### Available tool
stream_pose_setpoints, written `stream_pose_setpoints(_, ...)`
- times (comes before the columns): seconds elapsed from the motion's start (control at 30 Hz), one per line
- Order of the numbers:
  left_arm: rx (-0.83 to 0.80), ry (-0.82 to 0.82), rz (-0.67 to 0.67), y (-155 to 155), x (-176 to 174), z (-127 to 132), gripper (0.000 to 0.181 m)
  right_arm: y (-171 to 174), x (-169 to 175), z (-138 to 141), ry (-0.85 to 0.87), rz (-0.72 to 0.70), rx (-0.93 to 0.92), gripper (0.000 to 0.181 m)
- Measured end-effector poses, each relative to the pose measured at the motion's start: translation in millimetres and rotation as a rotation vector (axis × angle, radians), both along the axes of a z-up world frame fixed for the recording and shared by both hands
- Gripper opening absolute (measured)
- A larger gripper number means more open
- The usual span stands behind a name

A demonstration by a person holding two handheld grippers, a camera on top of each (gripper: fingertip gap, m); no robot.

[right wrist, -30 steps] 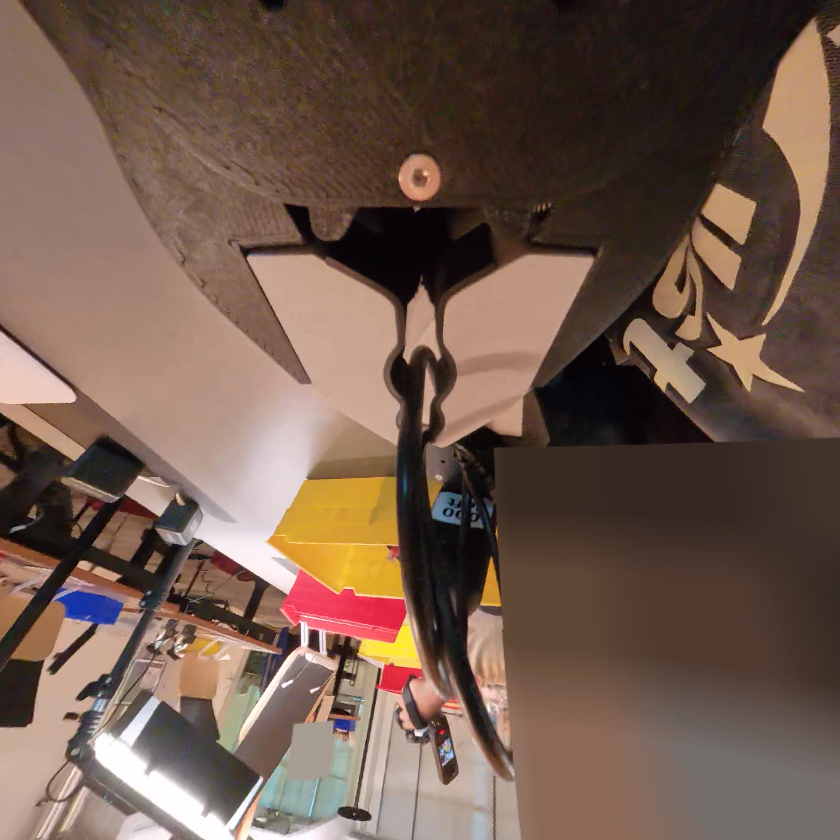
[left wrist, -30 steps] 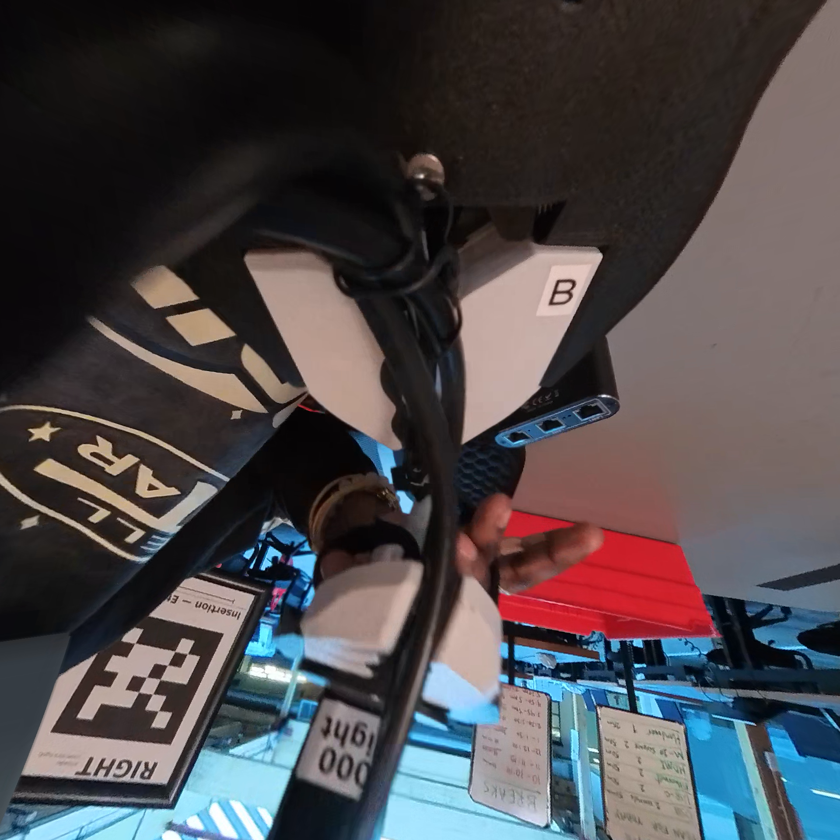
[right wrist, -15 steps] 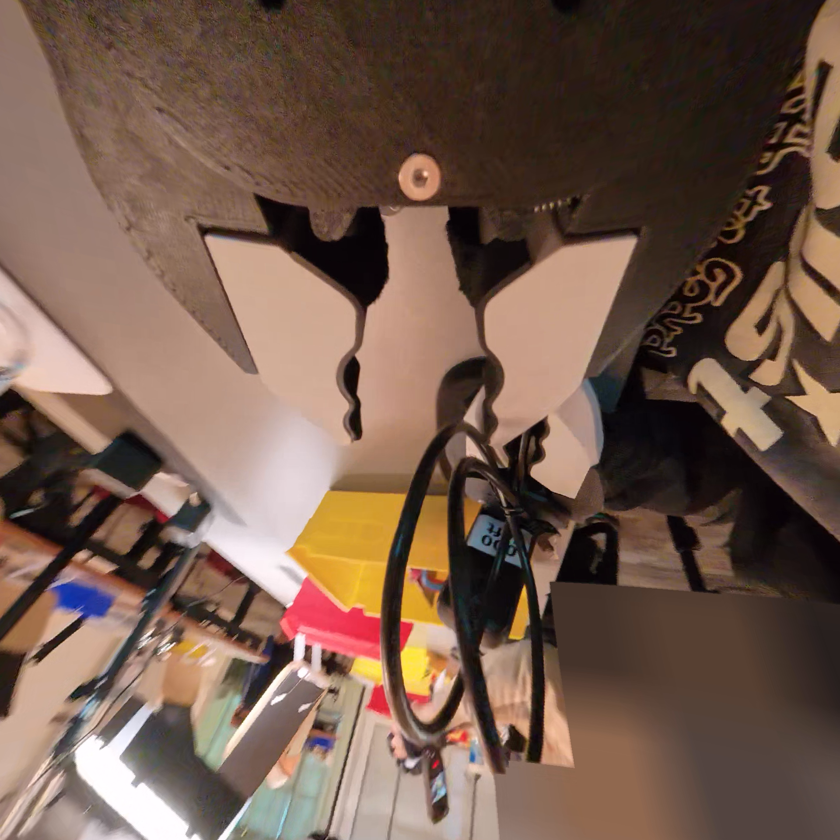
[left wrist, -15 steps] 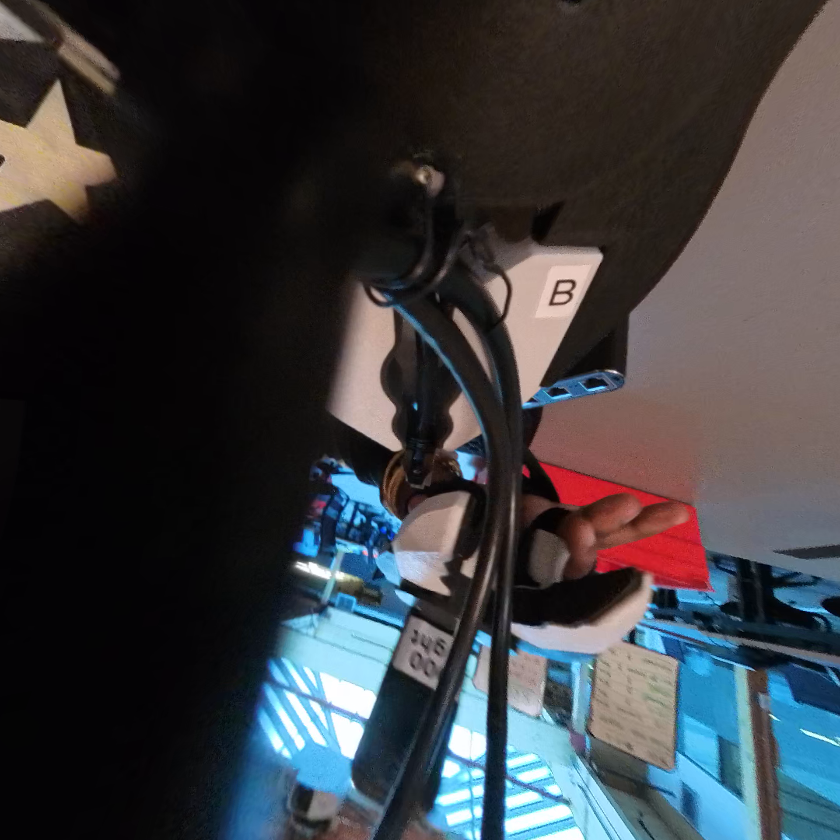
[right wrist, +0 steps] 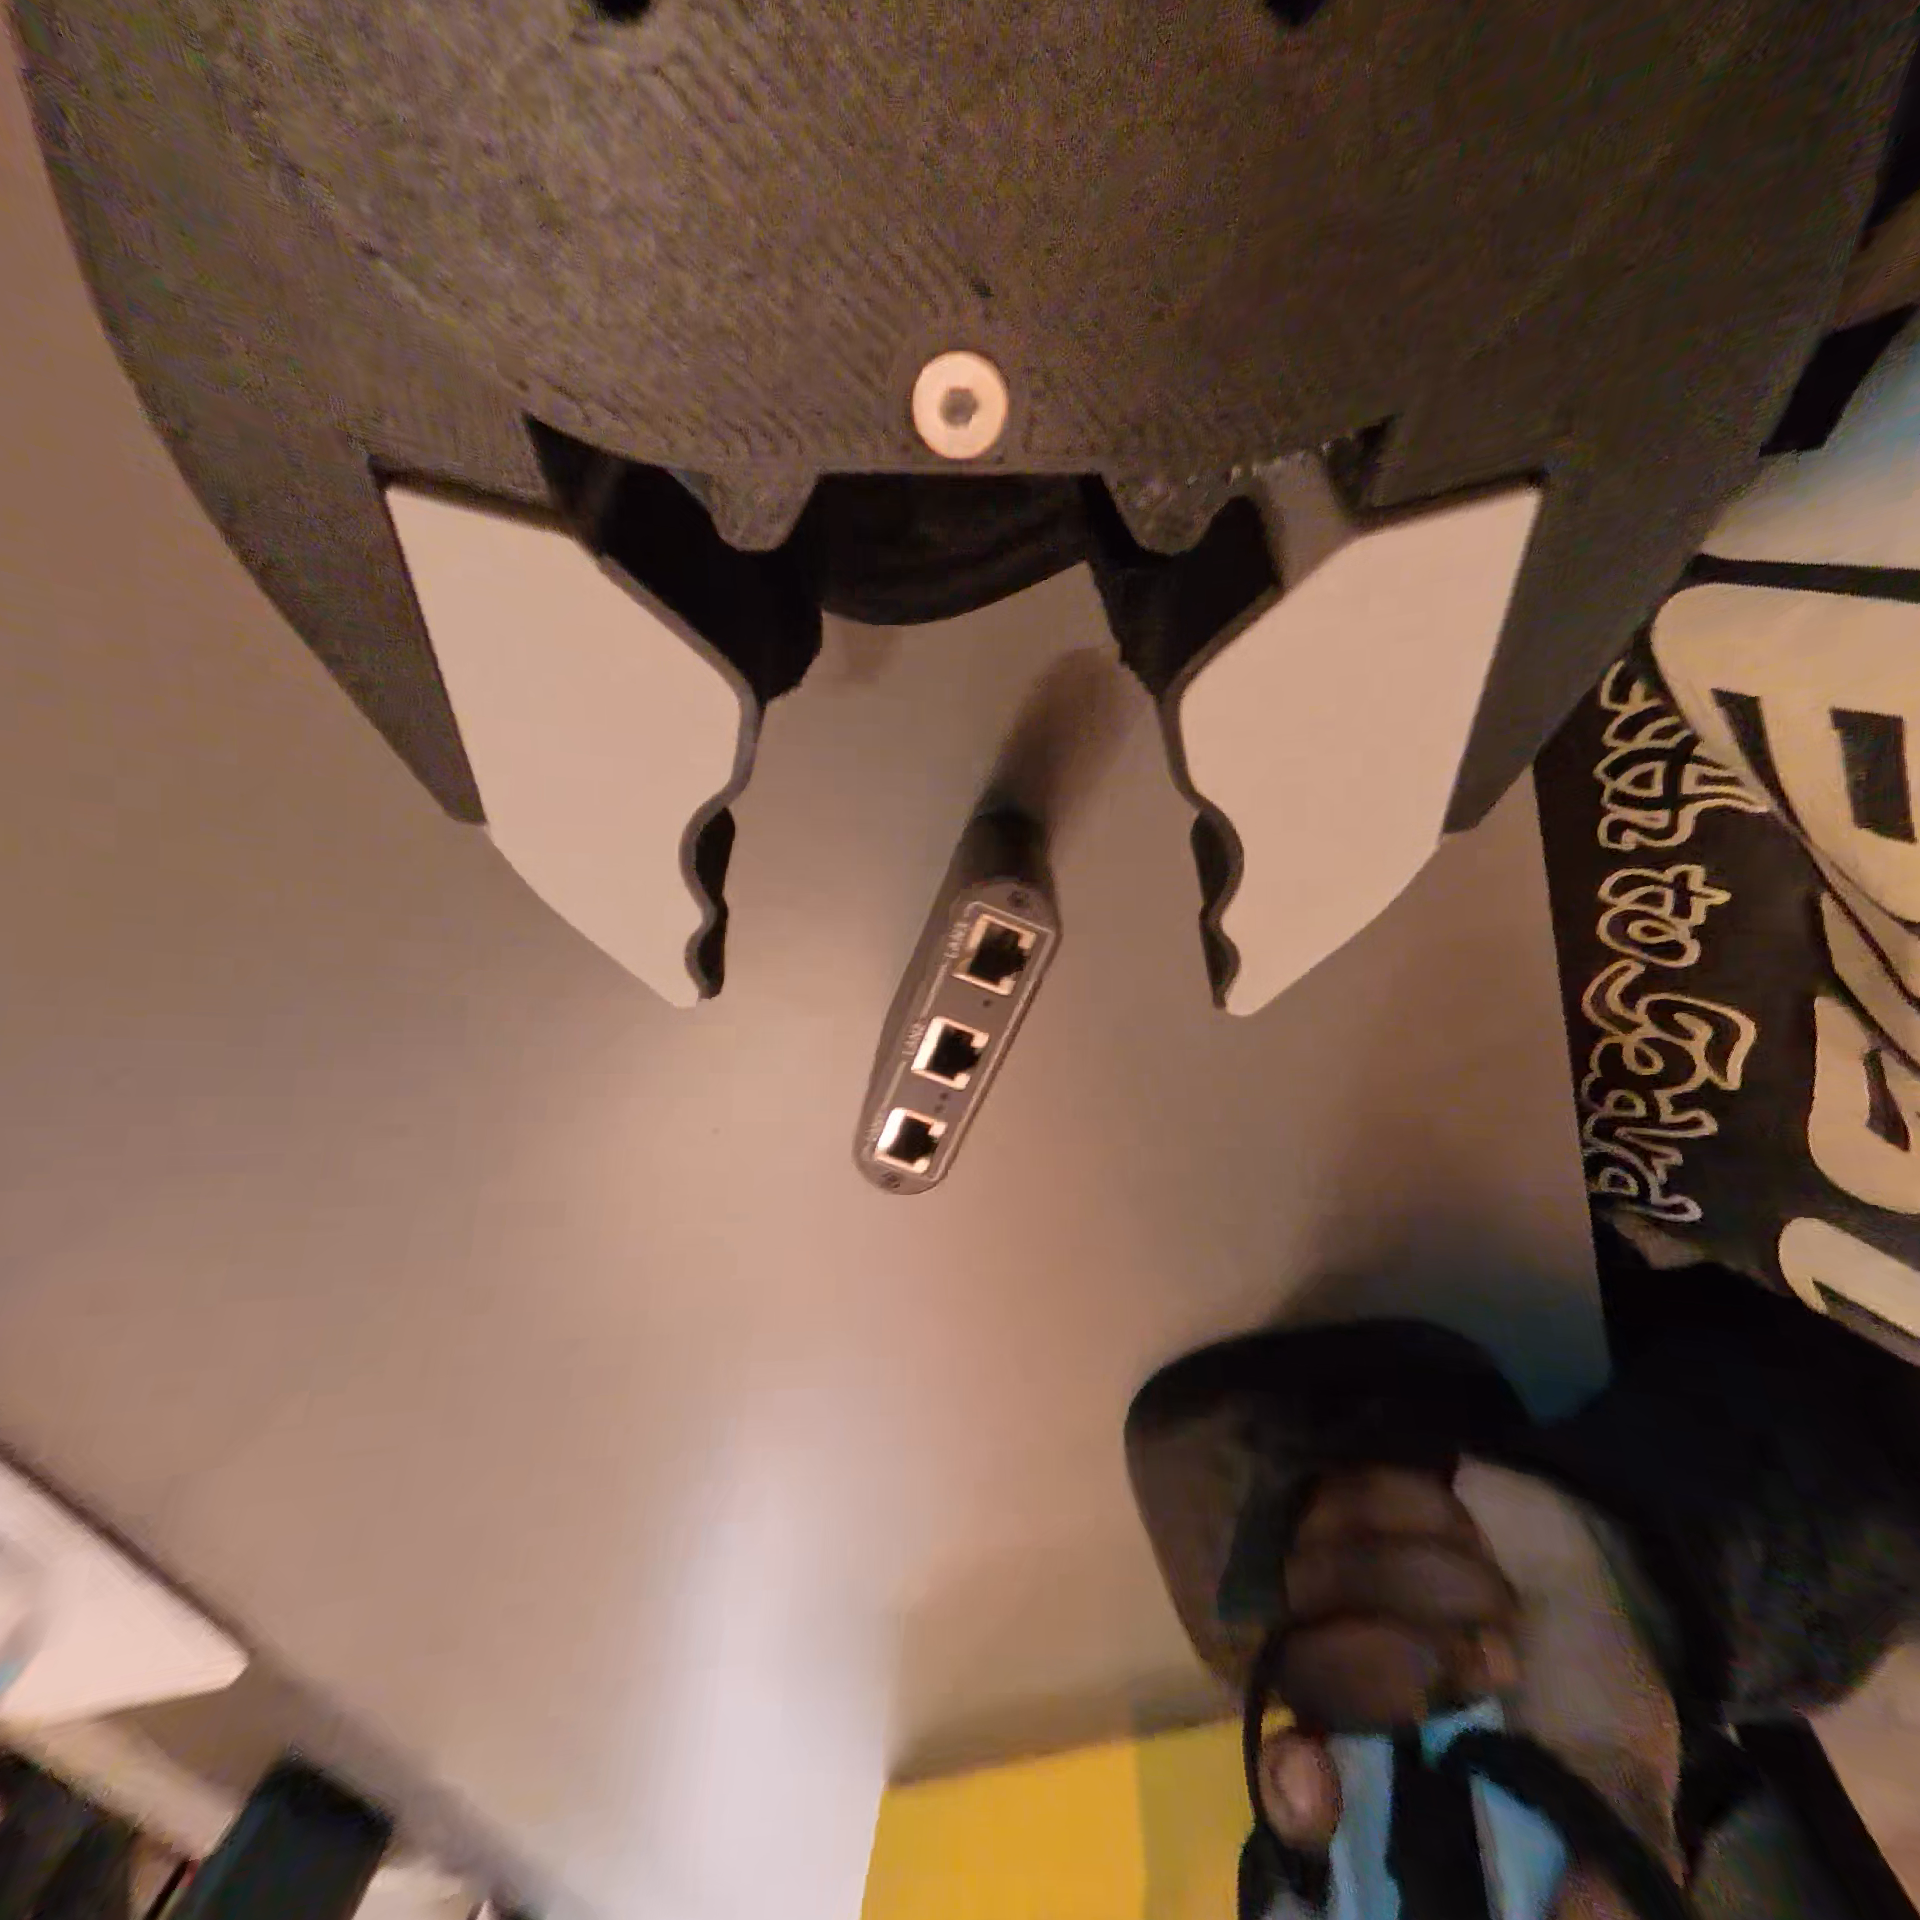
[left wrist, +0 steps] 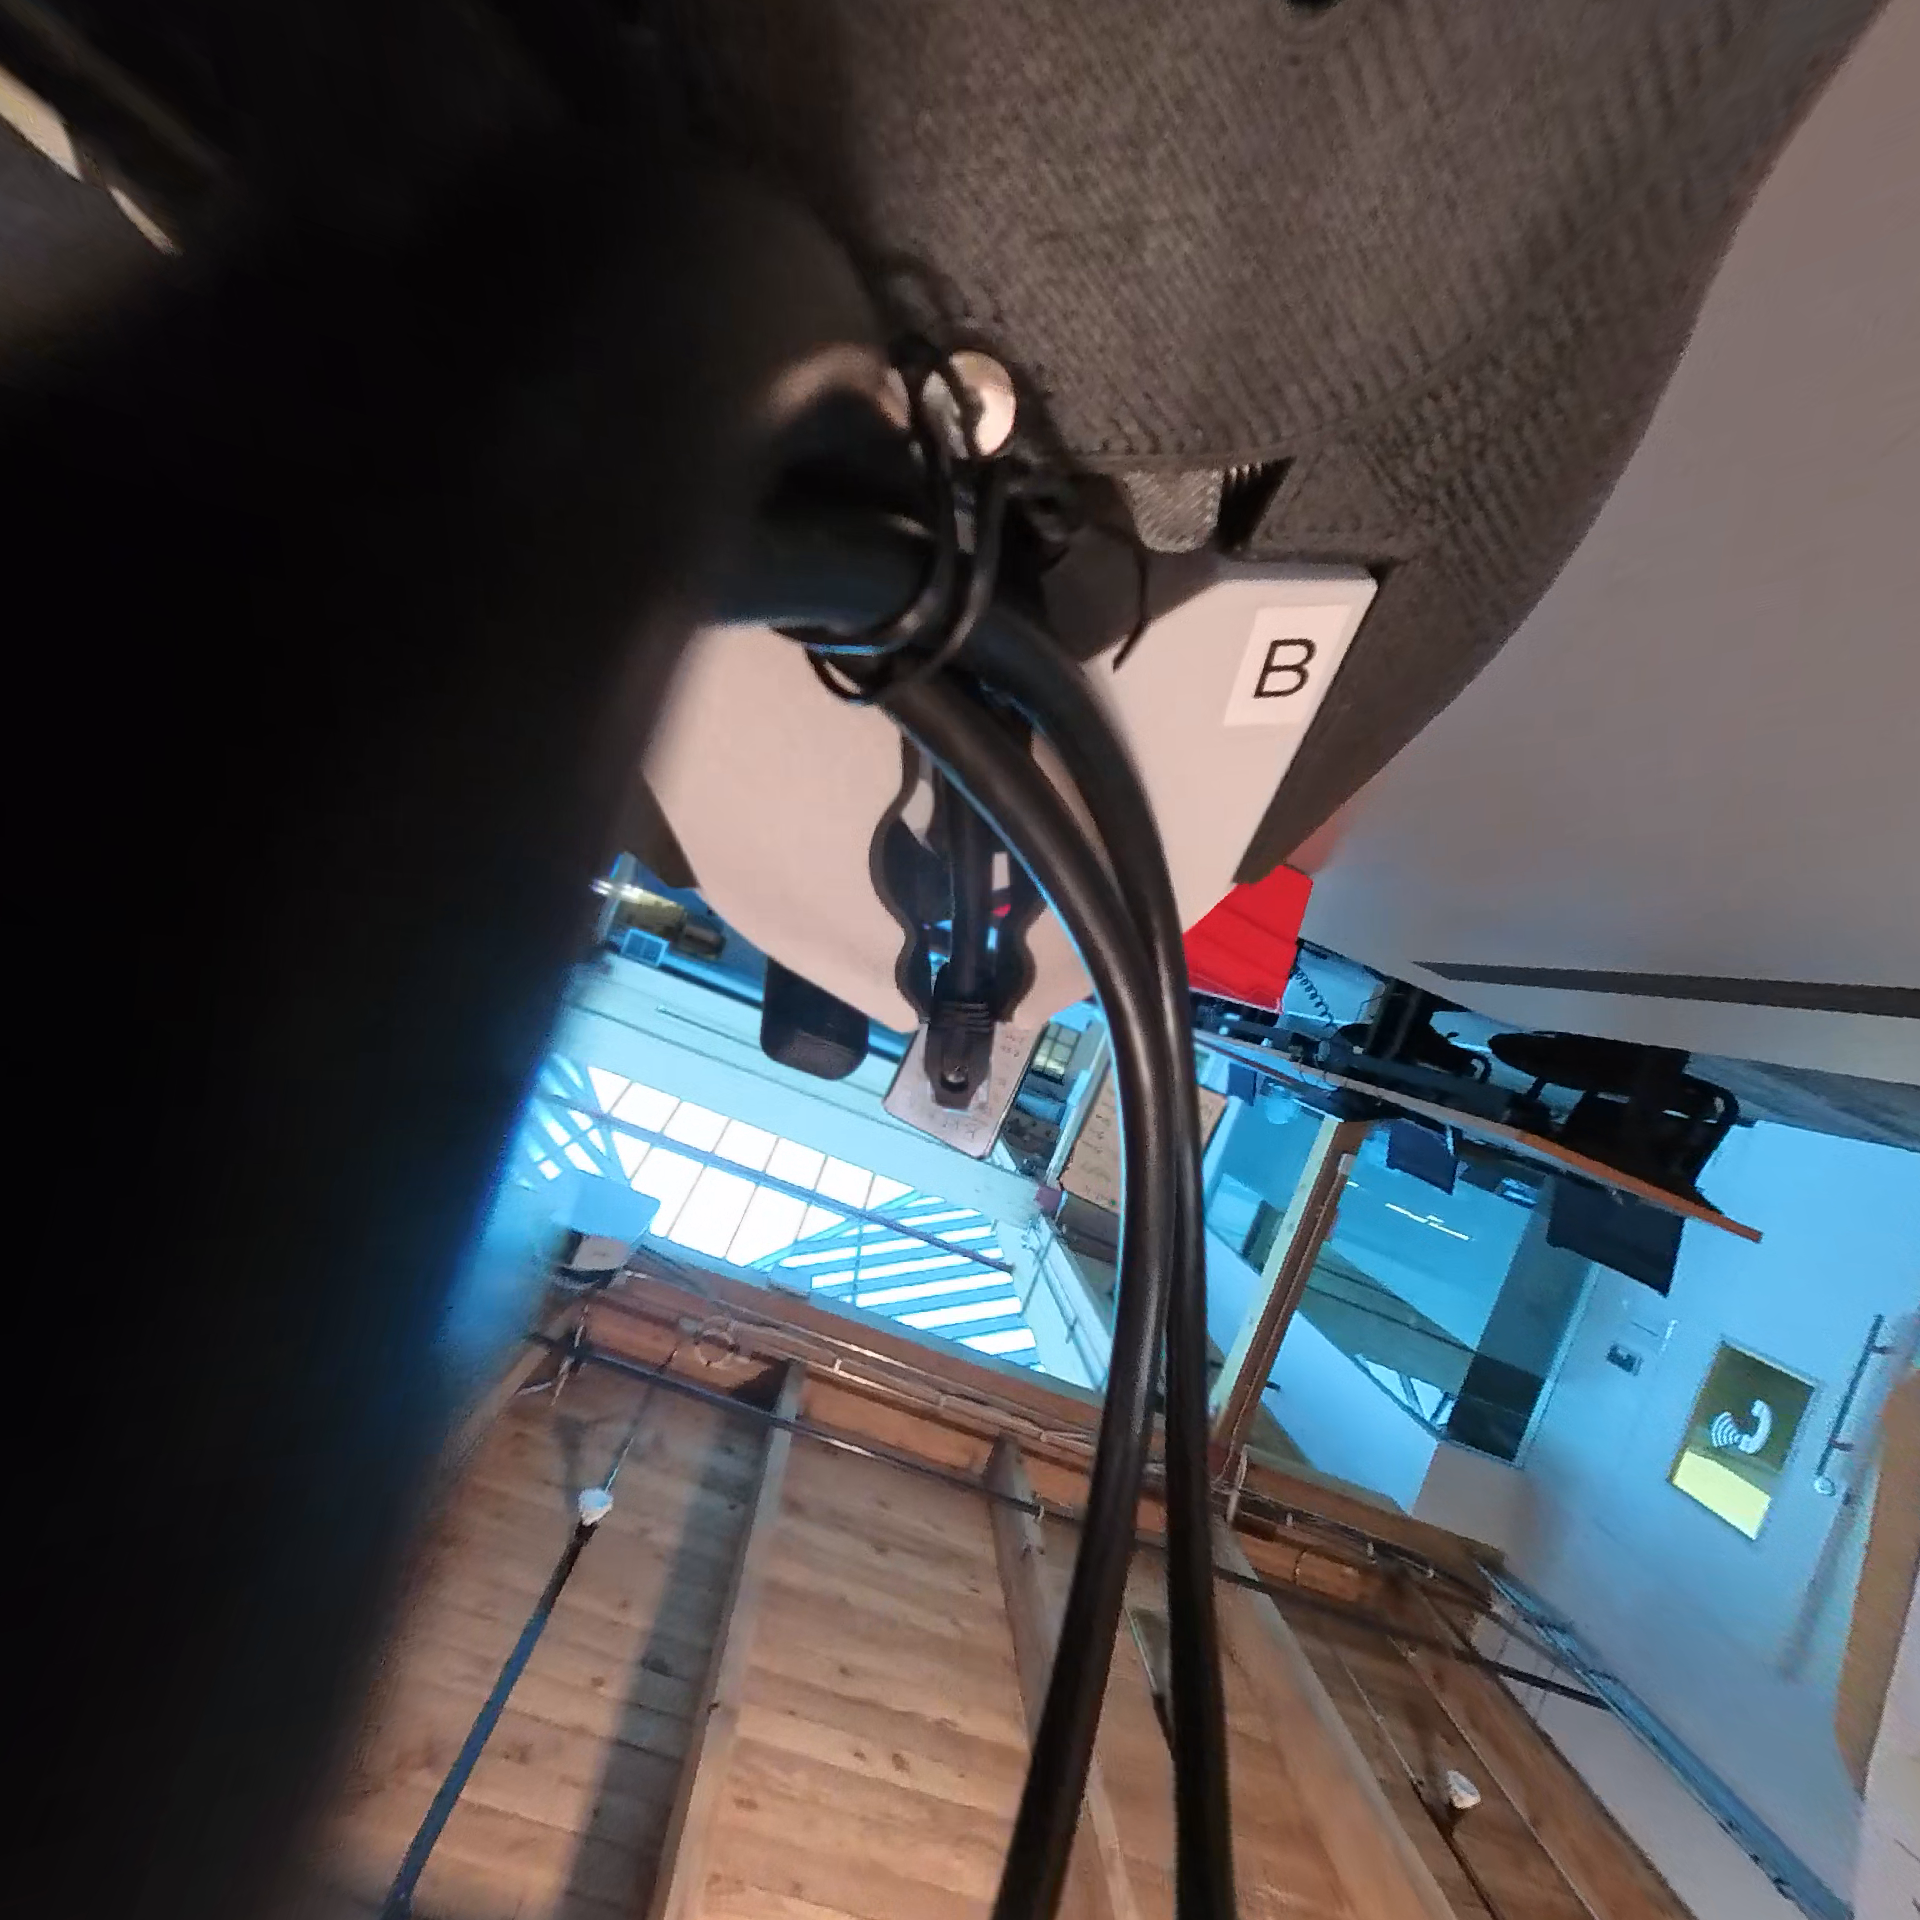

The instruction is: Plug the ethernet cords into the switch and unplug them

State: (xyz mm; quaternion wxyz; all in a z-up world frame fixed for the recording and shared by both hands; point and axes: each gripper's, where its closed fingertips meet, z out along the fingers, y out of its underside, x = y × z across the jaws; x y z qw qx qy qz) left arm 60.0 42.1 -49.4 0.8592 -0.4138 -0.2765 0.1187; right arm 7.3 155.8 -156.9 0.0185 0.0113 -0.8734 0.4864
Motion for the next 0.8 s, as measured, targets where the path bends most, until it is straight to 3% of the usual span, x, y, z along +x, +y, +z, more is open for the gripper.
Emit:
stream_pose_setpoints(0.2,-0.12,-0.011,0.023,11.8,-2.5,-9.3,0.012,-17.8,11.3,-13.5,0.0,-0.004,0.232,0.068)
stream_pose_setpoints(0.43,-0.264,0.028,0.063,23.9,0.0,-16.4,0.012,-21.7,1.8,-43.8,0.048,0.039,0.583,0.051)
stream_pose_setpoints(0.53,-0.251,0.032,0.07,21.8,0.3,-15.0,0.012,-18.4,-6.7,-53.9,0.105,0.019,0.65,0.029)
stream_pose_setpoints(0.67,-0.234,0.041,0.063,20.4,2.5,-12.9,0.012,-22.6,-11.5,-49.5,0.052,-0.032,0.527,0.027)
stream_pose_setpoints(0.8,-0.256,0.059,0.062,23.2,4.4,-13.1,0.012,-34.6,-1.1,-13.0,-0.308,-0.059,0.134,0.026)
